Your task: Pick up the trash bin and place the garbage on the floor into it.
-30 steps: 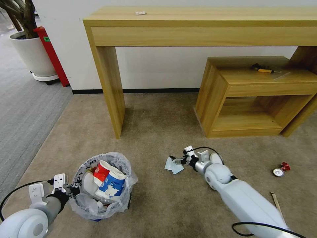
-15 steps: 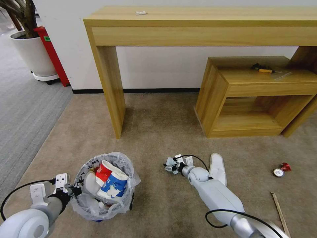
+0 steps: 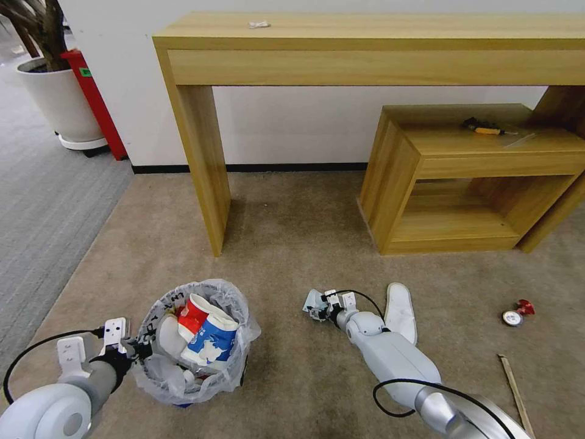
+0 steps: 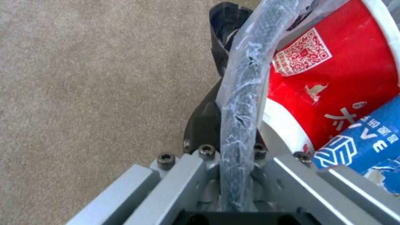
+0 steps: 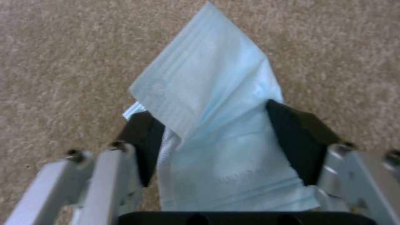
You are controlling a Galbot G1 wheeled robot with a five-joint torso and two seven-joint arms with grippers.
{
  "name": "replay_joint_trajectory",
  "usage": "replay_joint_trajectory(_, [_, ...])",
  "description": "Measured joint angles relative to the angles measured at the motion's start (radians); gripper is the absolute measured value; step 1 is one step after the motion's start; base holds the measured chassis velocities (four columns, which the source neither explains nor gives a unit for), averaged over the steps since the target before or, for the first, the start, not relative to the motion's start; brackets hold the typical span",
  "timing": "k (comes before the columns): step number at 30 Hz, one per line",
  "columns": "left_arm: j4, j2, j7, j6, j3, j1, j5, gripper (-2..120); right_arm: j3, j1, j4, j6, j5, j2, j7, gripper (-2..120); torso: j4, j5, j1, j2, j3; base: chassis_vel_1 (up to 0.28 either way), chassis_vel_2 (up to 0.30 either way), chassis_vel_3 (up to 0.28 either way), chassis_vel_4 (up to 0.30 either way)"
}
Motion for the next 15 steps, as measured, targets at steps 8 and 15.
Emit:
replay_joint_trajectory(8, [-0.003,0.005,0.001,0.0,-0.001,0.0,-0.002,0,0.018,-0.015,0.016,0.01,0.004,0.003,0.03,29,0.001,0.0015,0.0,0.0,0.0,0.0,0.0,0.0,0.0])
replay_joint_trajectory(15, [-0.01,0.01,0.001,0.0,-0.001,0.001,-0.004,0,0.032,-0.039,0.061,0.037,-0.006,-0.015,0.061,0,0.0012,0.0015,0.0,0.0,0.001,0.0,0.0,0.0,0.0])
